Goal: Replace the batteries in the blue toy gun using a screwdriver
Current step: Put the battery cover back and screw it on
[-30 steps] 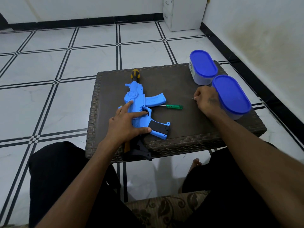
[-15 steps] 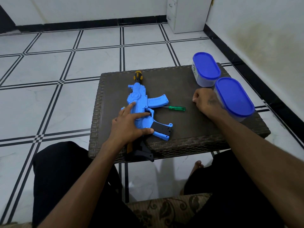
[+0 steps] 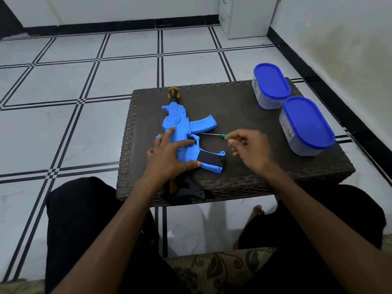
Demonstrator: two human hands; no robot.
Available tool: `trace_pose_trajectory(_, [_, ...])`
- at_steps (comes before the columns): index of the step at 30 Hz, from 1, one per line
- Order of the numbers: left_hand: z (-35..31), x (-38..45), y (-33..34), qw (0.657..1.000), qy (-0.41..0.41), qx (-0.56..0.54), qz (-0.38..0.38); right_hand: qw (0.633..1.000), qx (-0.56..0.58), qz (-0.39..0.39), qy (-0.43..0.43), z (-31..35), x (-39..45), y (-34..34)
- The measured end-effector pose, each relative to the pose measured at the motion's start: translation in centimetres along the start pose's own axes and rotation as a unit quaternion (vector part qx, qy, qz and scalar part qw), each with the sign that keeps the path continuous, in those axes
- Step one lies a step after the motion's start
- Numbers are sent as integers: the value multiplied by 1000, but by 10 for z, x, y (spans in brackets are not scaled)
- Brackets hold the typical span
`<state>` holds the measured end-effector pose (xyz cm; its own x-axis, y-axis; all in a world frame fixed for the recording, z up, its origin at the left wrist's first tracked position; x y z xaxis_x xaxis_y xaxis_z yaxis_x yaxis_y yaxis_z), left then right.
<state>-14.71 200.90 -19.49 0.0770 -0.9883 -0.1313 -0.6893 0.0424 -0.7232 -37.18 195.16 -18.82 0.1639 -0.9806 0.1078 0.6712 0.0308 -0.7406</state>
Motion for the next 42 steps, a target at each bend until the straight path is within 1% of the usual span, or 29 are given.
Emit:
trace_pose_trajectory(2, [2, 1, -1, 1000, 2, 0, 8, 1000, -6, 6, -21, 2, -5, 3])
trace_pose_trajectory(6, [-2, -2, 0, 1000, 5, 10, -1, 998, -35, 23, -50, 8, -11, 4])
trace_pose_trajectory(9, [-10, -2, -1, 999, 10, 31, -2, 992, -69, 1, -101, 17, -16, 1])
trace_pose_trajectory(12, [-10, -2, 0, 1000, 6, 28, 3, 993, -46, -17, -111, 18, -18, 0])
trace_pose_trajectory(14, [-8, -4, 2, 1000, 9, 11, -7, 992, -41, -29, -118, 18, -22, 0])
trace_pose_trajectory(17, [-18, -4, 6, 997, 49, 1, -56, 997, 13, -17, -72, 12, -26, 3])
trace_pose_trajectory(20, [-31, -1, 15, 992, 115, 18, -45, 998, 61, 17, -31, 4, -30, 10])
trace_pose_trajectory(24, [-34, -5, 19, 986, 139, 72, -61, 995, 90, 5, -42, -3, -31, 15])
trace_pose_trajectory(27, [-38, -5, 18, 984, 141, 87, -60, 993, 109, 7, -50, -7, -32, 18])
trace_pose_trajectory(34, [-40, -6, 17, 986, 131, 82, -64, 987, 155, 33, -33, -10, -33, 19])
trace_pose_trajectory(37, [-41, -5, 17, 986, 130, 84, -59, 989, 136, 40, -43, -9, -33, 18])
trace_pose_trajectory(42, [-38, -7, 20, 988, 128, 67, -61, 991, 122, 23, -55, -6, -34, 18])
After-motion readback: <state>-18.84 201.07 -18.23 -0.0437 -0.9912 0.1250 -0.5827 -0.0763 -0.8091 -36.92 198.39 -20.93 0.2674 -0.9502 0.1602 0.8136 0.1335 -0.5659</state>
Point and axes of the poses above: each hand's wrist, its own x-axis towards the middle knuckle, its own y-axis out of the palm, z = x × y, the point moved 4 cm from there along x, towards the middle knuckle, and after that the axes turned 13 degrees about -x, right-handed, at the moved point
